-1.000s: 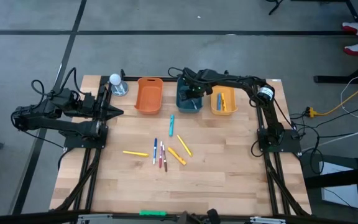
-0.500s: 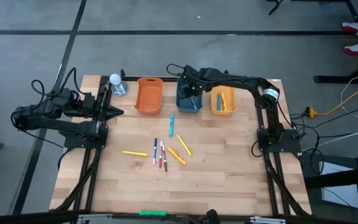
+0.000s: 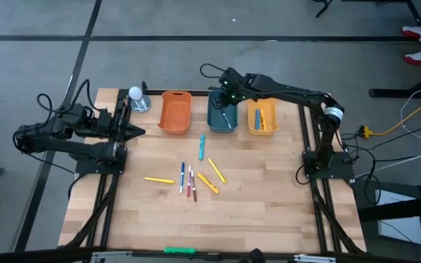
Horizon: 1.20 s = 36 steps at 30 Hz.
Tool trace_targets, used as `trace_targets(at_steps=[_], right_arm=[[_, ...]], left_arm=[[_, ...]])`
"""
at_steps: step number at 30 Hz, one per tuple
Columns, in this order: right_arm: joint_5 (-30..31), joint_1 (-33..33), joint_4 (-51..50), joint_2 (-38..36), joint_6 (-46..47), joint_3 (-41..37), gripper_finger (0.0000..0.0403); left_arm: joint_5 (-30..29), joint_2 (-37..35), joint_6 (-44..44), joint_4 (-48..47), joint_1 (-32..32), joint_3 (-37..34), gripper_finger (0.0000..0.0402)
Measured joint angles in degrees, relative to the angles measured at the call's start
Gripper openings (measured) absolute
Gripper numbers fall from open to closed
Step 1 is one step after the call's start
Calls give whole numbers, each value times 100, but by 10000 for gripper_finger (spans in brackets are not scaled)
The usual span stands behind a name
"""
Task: Pick & Place Markers
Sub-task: Put the right yellow pen into the orange bin
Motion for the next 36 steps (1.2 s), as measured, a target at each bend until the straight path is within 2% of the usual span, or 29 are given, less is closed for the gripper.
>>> trace_targets(at_steps=[24, 36], right_arm=[[108, 888, 1, -1283, -684, 2, 138], [249, 1503, -49, -1397, -732, 2, 138]], left_arm=[[0, 0, 0, 0, 0, 0, 9], [0, 1, 0, 0, 0, 0, 8]])
